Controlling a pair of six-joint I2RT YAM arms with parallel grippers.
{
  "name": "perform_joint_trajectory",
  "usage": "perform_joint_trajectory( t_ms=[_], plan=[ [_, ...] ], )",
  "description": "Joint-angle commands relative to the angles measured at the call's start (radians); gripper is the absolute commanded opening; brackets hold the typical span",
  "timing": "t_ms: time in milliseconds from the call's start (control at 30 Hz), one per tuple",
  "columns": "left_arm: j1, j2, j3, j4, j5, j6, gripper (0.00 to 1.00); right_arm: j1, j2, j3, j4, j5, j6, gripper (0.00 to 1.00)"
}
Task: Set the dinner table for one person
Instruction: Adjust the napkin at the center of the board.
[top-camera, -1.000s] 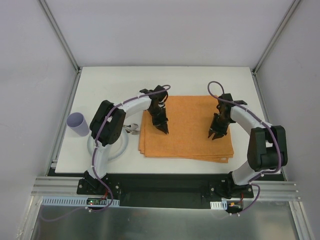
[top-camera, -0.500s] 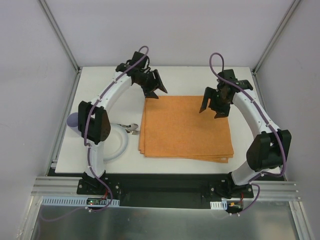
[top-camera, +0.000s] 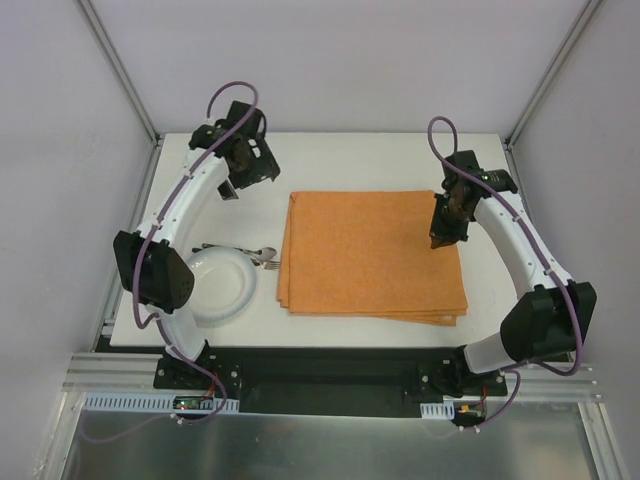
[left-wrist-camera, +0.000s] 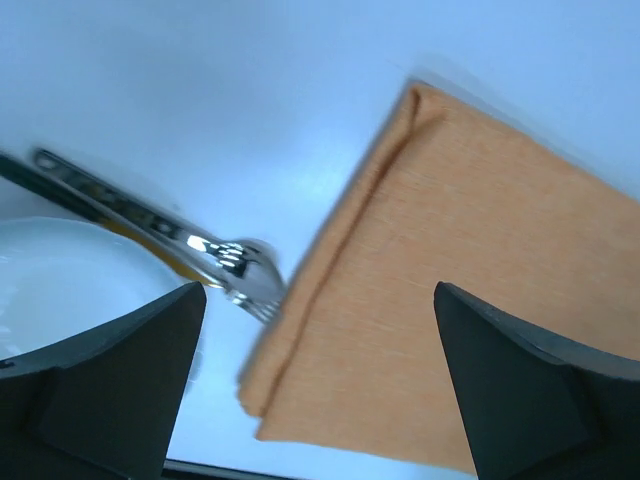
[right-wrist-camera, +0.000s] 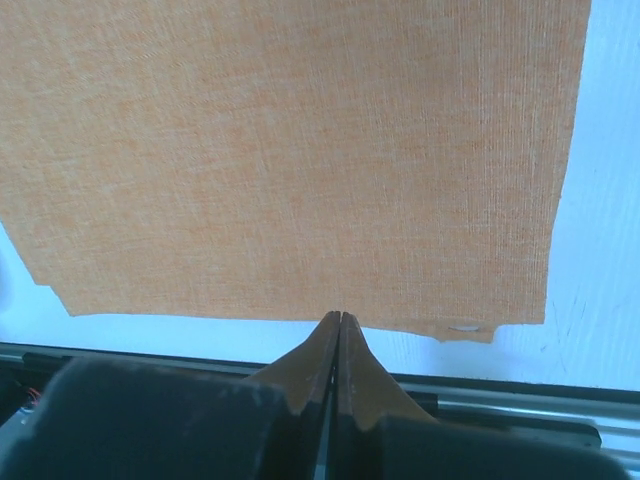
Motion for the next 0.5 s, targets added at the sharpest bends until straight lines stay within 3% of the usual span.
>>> perform_joint_trajectory(
  t_ms=[0, 67, 233, 333, 467],
  plan=[
    [-0.158, 0.019, 0.094, -0.169, -0.551, 0.234, 0.99, 0.002, 0.016, -0.028, -0.029, -0.045, -0.032, 0.01],
    [-0.181, 0.103, 0.189, -0.282, -0.619, 0.275, 0.99, 0.016, 0.036, 0.007, -0.054, -0.029, -0.046, 0.01],
    [-0.208, 0.275, 0.49, -0.548, -0.668, 0.287, 0.99, 0.109, 0.128, 0.241, -0.167, 0.307, -0.061, 0.01],
    [-0.251, 0.259, 0.426, -0.565, -0.738, 0.288, 0.99, 0.139, 0.111, 0.239, -0.138, 0.424, -0.115, 0.01],
    [-0.227, 0.202, 0.367, -0.56, -0.576, 0.187, 0.99, 0.123, 0.094, 0.189, -0.09, 0.423, -0.115, 0.01]
  ],
)
